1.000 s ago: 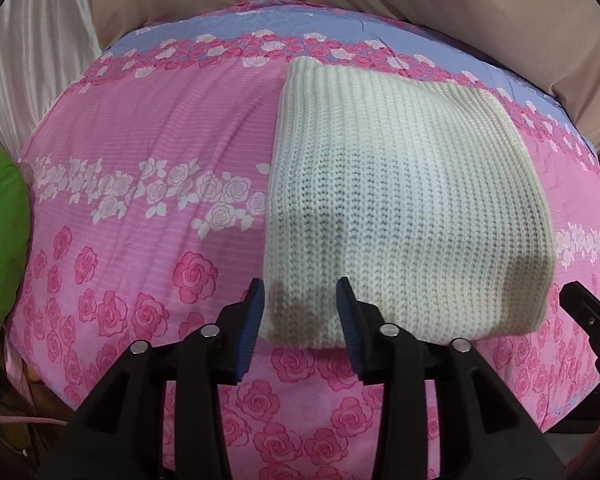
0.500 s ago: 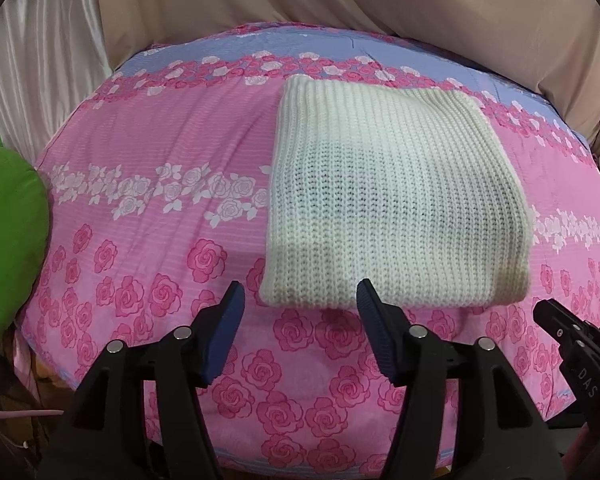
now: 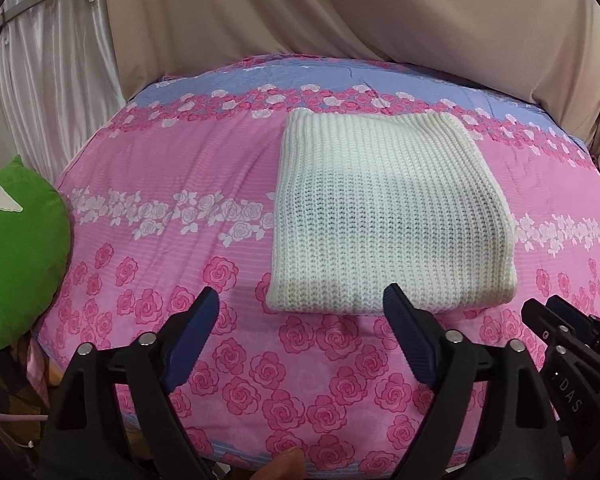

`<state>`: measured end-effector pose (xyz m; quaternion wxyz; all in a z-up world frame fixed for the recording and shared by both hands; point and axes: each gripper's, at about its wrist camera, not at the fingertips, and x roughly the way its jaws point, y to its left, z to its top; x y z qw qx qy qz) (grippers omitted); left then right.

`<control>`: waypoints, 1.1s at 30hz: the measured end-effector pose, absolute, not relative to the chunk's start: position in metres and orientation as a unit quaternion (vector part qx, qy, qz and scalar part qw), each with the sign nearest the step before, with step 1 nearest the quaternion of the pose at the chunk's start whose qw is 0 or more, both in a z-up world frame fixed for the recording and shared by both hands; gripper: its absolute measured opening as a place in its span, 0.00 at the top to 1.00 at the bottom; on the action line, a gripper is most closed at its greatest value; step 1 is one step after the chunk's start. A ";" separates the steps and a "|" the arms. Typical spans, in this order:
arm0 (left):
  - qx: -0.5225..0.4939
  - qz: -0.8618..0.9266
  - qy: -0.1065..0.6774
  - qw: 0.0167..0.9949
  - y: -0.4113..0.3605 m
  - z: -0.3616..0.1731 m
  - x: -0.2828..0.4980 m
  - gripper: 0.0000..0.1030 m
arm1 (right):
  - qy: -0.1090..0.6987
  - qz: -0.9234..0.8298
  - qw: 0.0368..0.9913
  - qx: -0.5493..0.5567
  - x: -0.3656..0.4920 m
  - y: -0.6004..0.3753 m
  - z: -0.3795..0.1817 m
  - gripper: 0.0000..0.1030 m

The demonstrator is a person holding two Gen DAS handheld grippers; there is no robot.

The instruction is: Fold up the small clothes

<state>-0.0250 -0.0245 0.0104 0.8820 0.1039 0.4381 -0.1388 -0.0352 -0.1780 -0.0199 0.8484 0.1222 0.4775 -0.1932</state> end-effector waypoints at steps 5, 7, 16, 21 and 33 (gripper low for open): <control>0.111 -0.143 0.431 0.884 -0.029 0.013 -0.029 0.17 | 0.476 -0.193 0.849 0.124 -0.036 -0.176 -0.019 0.72; 0.112 -0.143 0.428 0.885 -0.030 0.014 -0.030 0.16 | 0.474 -0.192 0.850 0.122 -0.035 -0.174 -0.018 0.72; 0.117 -0.136 0.424 0.888 -0.032 0.018 -0.031 0.13 | 0.468 -0.182 0.857 0.111 -0.031 -0.165 -0.012 0.68; 0.112 -0.135 0.428 0.886 -0.031 0.017 -0.030 0.13 | 0.469 -0.181 0.857 0.113 -0.031 -0.163 -0.013 0.68; 0.110 -0.124 0.429 0.888 -0.031 0.015 -0.030 0.13 | 0.471 -0.176 0.857 0.111 -0.029 -0.157 -0.013 0.67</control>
